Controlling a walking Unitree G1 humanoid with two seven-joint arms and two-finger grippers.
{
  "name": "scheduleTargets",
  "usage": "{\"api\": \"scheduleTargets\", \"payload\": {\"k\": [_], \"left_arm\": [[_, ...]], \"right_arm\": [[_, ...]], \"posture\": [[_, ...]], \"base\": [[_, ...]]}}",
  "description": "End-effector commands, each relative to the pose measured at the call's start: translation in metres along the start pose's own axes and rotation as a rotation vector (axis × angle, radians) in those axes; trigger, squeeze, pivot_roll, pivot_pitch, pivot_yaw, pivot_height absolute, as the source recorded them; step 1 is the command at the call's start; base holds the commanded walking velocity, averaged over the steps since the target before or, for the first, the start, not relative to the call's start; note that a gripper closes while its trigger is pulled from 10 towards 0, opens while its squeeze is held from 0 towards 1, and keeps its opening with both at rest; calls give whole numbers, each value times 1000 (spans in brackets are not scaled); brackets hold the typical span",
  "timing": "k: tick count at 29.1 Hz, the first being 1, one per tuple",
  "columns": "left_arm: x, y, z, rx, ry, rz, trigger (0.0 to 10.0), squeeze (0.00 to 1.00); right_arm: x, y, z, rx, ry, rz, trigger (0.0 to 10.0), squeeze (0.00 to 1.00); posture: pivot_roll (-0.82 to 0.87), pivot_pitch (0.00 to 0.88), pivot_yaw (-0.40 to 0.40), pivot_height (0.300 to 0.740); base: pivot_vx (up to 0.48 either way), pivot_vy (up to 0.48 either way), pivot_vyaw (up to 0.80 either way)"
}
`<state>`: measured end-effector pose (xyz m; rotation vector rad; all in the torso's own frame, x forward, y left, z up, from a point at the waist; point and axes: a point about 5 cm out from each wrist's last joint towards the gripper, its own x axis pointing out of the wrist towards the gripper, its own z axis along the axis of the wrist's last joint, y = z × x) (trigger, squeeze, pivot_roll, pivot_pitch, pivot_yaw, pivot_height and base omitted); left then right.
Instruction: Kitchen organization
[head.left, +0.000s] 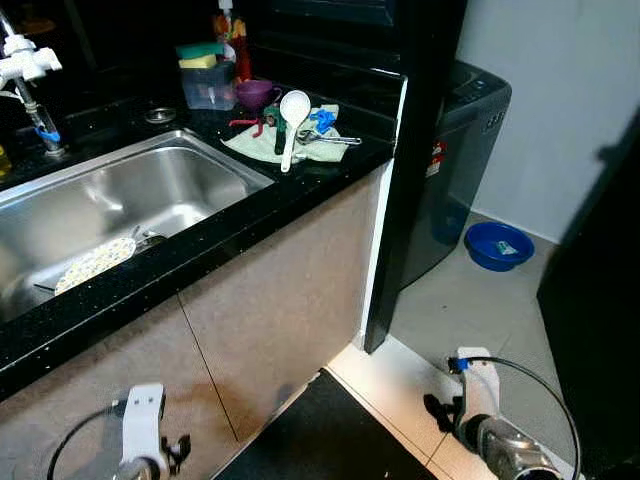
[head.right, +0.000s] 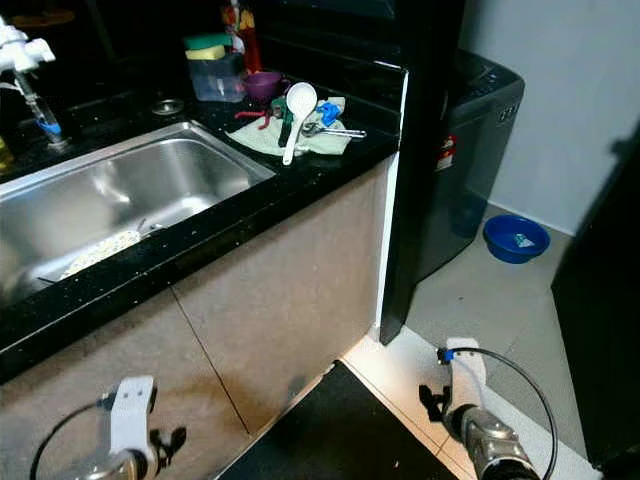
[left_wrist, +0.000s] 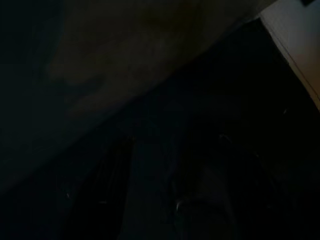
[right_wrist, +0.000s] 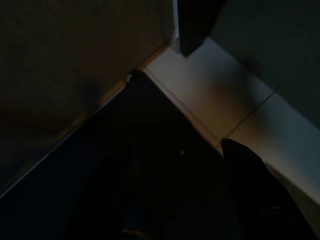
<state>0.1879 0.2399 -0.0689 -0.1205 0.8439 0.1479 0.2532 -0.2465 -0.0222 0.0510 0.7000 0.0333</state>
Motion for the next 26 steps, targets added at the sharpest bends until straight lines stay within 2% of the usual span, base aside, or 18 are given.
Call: {"api": "scheduleTargets", "payload": {"k": [1, 7, 10, 13, 26], "left_arm": [[-4, 13, -6, -20, 18, 32, 10000, 0], [-8, 22, -14, -25, 43, 52, 10000, 0], [-8, 22, -14, -28, 45, 52, 10000, 0], [-8, 22, -15, -33, 46, 50, 10000, 0], [-1, 5, -4, -22, 29, 27, 10000, 0]], "right_arm": [[1, -1, 14, 2, -56, 20, 10000, 0], [2, -2, 29, -54, -108, 57, 10000, 0], [2, 0, 28, -76, -105, 69, 10000, 0], [2, 6, 20, -145, -89, 105, 10000, 0], [2, 10, 16, -177, -78, 136, 10000, 0]], "posture": [[8, 0, 29, 740], [9, 0, 23, 740], [10, 0, 22, 740], [13, 0, 23, 740], [14, 0, 23, 740]], "base": [[-255, 0, 0], [-259, 0, 0], [-260, 0, 0], [-252, 0, 638], [-249, 0, 641]]}}
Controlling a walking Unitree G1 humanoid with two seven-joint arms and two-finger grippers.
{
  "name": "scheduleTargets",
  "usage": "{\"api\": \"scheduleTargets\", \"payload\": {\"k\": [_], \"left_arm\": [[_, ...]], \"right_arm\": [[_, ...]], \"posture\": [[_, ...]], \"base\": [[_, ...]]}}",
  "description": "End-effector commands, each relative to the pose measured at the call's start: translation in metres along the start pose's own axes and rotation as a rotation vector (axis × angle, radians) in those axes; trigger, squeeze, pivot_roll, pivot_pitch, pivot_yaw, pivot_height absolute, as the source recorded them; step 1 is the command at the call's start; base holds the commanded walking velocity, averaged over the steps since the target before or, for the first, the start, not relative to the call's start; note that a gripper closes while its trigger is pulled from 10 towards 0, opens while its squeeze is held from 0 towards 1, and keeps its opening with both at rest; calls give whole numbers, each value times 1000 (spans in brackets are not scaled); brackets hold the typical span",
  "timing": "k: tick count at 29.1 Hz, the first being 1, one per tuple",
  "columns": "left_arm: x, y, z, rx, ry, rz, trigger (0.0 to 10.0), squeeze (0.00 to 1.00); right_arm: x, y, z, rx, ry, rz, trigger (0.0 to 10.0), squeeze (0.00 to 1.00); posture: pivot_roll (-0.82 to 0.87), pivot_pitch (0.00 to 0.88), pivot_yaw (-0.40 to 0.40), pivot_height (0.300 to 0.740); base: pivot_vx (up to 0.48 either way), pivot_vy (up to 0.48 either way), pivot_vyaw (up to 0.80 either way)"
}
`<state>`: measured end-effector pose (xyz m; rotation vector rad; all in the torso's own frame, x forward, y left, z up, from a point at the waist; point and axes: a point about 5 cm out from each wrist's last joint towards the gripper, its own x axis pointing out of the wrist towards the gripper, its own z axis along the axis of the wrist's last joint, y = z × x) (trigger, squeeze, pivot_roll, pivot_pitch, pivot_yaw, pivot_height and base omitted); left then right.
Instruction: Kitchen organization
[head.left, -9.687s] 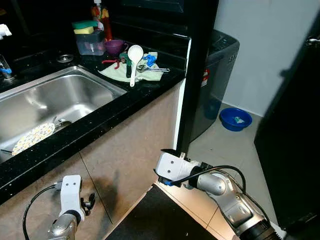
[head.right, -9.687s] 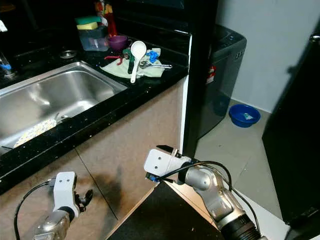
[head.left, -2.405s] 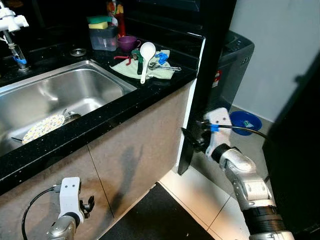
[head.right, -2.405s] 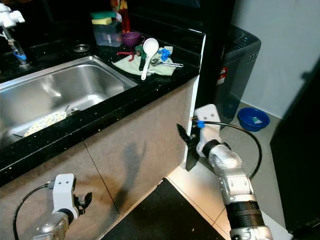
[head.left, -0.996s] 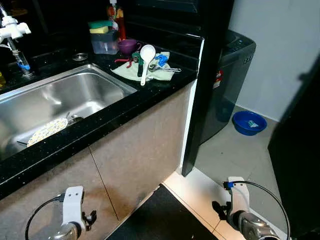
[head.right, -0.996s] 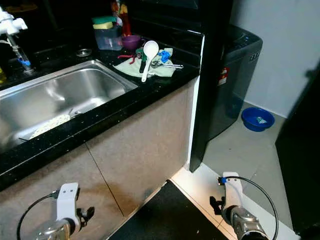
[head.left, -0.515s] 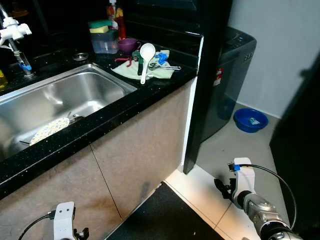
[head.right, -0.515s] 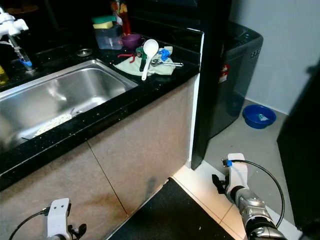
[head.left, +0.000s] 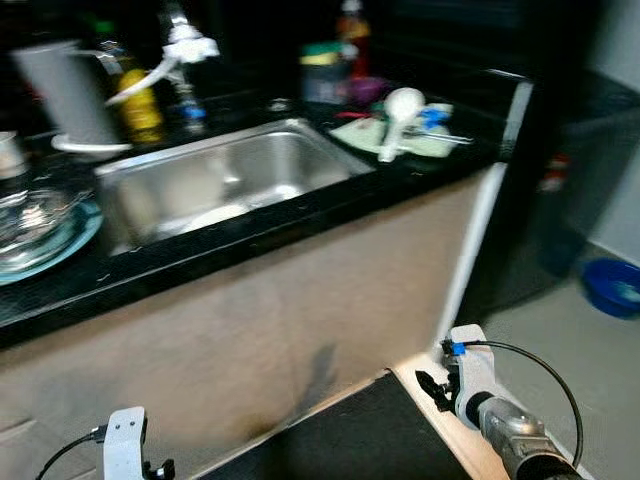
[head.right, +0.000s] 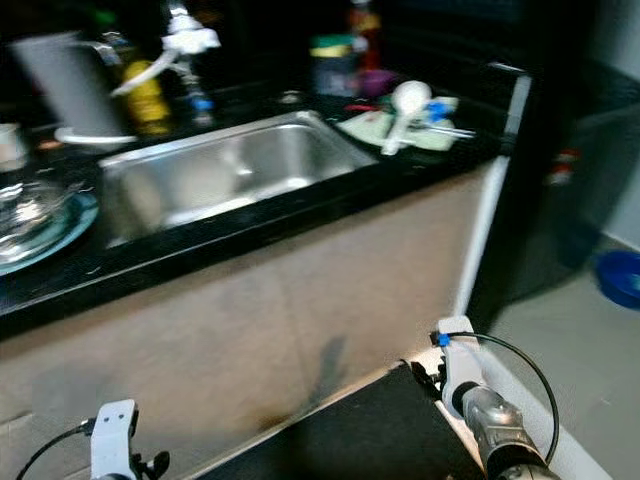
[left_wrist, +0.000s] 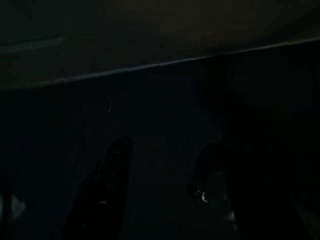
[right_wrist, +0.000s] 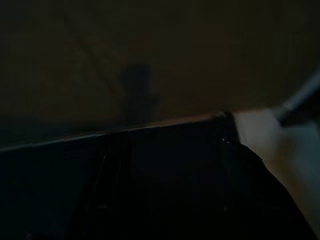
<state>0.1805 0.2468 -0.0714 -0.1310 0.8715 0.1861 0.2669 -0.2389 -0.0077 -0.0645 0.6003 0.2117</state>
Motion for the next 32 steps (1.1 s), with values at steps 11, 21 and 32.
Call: {"api": "scheduleTargets", "payload": {"k": [11, 21, 32], "left_arm": [[3, -3, 11, -2, -16, -6, 10000, 0], [3, -3, 13, -8, -23, -3, 10000, 0], [3, -1, 13, -7, -26, -2, 10000, 0]], "right_arm": [[1, 0, -1, -12, 19, -10, 10000, 0], [1, 0, 0, -31, 23, 1, 10000, 0], [0, 1, 2, -76, 7, 78, 10000, 0]], "posture": [[7, 0, 19, 740], [7, 0, 11, 740], [3, 0, 10, 740]], "base": [[-224, 0, 473], [-267, 0, 0], [-288, 0, 255]]}}
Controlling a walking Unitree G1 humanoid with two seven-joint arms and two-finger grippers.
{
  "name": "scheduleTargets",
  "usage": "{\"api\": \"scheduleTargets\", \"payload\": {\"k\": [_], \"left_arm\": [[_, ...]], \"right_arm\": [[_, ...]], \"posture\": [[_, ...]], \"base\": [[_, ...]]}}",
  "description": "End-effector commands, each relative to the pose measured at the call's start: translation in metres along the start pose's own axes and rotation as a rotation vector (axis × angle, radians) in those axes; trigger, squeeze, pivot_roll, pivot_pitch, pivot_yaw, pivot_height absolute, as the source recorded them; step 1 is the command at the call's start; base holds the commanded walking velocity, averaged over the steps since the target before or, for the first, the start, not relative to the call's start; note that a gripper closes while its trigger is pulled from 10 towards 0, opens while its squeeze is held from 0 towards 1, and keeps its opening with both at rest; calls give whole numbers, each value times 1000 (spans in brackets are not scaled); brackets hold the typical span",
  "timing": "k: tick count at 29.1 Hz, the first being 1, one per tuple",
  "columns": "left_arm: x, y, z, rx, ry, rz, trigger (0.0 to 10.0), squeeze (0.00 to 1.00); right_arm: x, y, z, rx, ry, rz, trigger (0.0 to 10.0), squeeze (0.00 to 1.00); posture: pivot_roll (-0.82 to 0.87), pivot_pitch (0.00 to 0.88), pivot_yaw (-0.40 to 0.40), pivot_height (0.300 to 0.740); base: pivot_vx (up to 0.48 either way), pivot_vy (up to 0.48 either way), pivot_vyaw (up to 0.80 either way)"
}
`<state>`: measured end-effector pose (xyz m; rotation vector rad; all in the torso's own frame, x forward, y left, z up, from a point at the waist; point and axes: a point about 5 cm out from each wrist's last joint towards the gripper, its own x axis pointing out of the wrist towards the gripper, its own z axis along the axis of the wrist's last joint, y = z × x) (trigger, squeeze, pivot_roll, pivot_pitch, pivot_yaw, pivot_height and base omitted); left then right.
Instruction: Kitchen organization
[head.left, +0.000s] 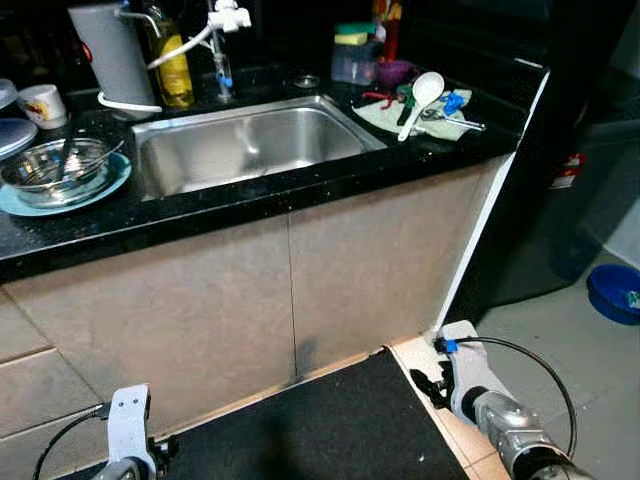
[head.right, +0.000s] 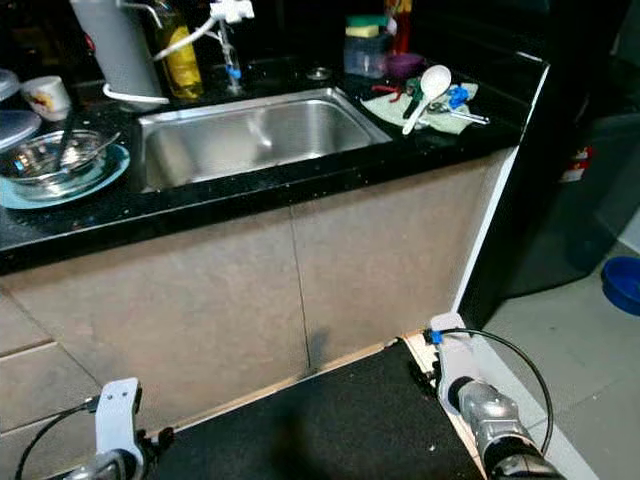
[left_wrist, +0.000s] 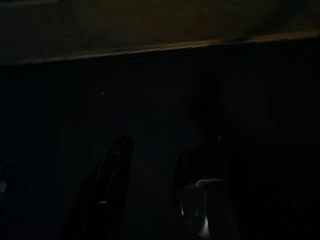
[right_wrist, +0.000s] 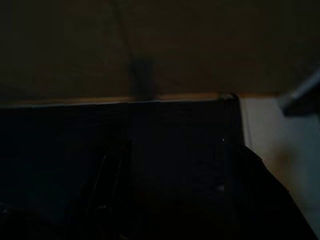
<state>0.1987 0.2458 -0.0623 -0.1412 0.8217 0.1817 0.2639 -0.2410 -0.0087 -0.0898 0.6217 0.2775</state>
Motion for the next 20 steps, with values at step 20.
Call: {"api": "scheduleTargets", "payload": {"k": [20], "left_arm": [[7, -14, 35, -12, -130, -22, 10000, 0]], "right_arm": [[6, 7, 83, -85, -335, 182, 10000, 0]], "posture": [[3, 0, 10, 740]], "base": [[-26, 0, 669]]}}
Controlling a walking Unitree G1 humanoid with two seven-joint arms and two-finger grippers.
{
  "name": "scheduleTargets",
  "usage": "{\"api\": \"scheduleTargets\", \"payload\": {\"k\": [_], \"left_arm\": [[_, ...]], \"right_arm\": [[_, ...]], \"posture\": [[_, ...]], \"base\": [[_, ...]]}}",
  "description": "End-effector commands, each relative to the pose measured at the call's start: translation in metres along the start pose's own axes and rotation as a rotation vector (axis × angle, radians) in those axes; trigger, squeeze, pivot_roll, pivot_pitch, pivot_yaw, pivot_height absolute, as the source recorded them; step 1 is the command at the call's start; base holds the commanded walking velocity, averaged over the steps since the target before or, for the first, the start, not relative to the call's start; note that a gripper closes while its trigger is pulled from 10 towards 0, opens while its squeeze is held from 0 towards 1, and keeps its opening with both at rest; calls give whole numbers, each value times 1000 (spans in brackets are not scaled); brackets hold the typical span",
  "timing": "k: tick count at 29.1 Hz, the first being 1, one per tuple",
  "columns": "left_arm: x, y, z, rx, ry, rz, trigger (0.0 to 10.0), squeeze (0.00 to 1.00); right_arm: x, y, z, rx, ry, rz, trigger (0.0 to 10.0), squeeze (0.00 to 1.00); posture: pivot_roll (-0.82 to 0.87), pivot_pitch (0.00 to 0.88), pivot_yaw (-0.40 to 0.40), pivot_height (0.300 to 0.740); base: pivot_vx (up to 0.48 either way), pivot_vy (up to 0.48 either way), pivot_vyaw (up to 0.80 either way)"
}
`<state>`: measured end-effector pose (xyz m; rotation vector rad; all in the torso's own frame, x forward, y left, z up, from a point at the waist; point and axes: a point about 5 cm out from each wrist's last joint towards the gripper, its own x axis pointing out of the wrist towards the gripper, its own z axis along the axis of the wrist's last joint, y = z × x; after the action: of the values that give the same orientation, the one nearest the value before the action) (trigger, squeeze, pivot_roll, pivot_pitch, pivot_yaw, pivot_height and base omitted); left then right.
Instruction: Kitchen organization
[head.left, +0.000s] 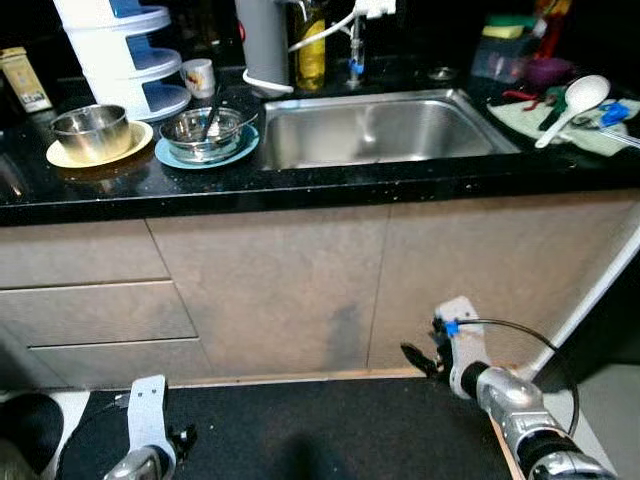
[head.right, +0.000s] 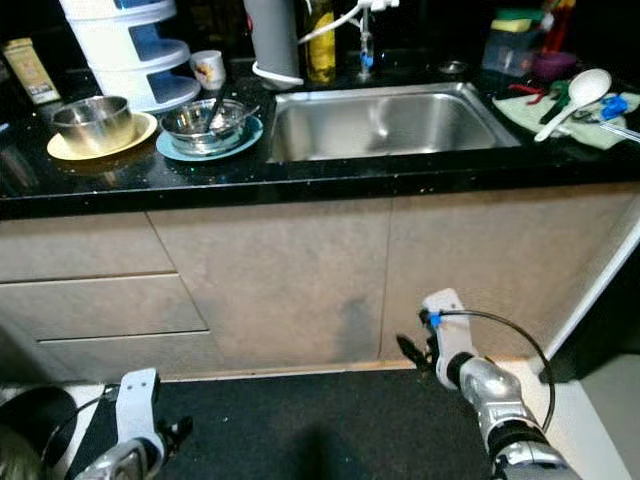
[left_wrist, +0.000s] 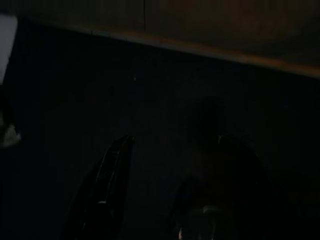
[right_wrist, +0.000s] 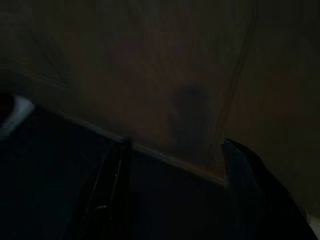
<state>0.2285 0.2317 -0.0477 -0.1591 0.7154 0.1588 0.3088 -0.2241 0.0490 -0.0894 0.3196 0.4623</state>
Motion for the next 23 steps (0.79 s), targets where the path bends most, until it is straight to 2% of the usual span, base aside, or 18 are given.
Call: {"api": "scheduleTargets", "payload": {"k": [1, 2, 3, 5, 6, 8, 11, 13, 15, 17, 18, 20, 23], "left_arm": [[1, 8, 17, 23, -70, 4, 10000, 0], [1, 10, 28, 48, -117, -6, 10000, 0], [1, 10, 28, 48, -117, -6, 10000, 0], [1, 11, 45, 83, -192, -31, 10000, 0], [1, 5, 57, 113, -262, -64, 10000, 0], [0, -4, 74, 151, -356, -110, 10000, 0], [-19, -31, 113, 198, -559, -173, 10000, 0], [-42, -52, 136, 199, -657, -207, 10000, 0], [-59, -67, 149, 201, -711, -234, 10000, 0], [-68, -77, 158, 208, -744, -252, 10000, 0], [-68, -77, 158, 208, -744, -252, 10000, 0], [-85, -97, 172, 206, -805, -296, 10000, 0], [-89, -102, 174, 210, -817, -304, 10000, 0]], "right_arm": [[7, 8, 16, -4, -80, 84, 10000, 0], [10, 15, 27, 0, -129, 159, 10000, 0], [10, 15, 27, 0, -129, 159, 10000, 0], [13, 32, 43, -18, -191, 301, 10000, 0], [13, 45, 52, -46, -216, 392, 10000, 0], [12, 62, 63, -79, -242, 496, 10000, 0], [11, 81, 80, -65, -297, 612, 10000, 0], [8, 95, 91, -86, -330, 690, 10000, 0], [9, 100, 100, -119, -362, 691, 10000, 0], [13, 100, 107, -149, -389, 653, 10000, 0], [13, 100, 107, -149, -389, 653, 10000, 0], [14, 103, 115, -172, -400, 630, 10000, 0], [14, 105, 117, -175, -400, 631, 10000, 0]], "posture": [[3, 0, 10, 740], [7, 0, 11, 740], [7, 0, 11, 740], [9, 0, 17, 740], [8, 0, 21, 740], [8, 0, 25, 740], [11, 0, 29, 740], [13, 0, 29, 740], [14, 0, 29, 740], [15, 0, 26, 740], [15, 0, 26, 740], [21, 0, 24, 740], [23, 0, 23, 740]], "base": [[0, 0, 669], [0, 0, 669], [0, 0, 669], [0, 0, 684], [0, 0, 475], [0, 0, 238], [0, 0, 0], [0, 0, 0], [0, 0, 0], [0, 0, 381], [0, 0, 763], [309, 0, 763], [361, 0, 763]]}}
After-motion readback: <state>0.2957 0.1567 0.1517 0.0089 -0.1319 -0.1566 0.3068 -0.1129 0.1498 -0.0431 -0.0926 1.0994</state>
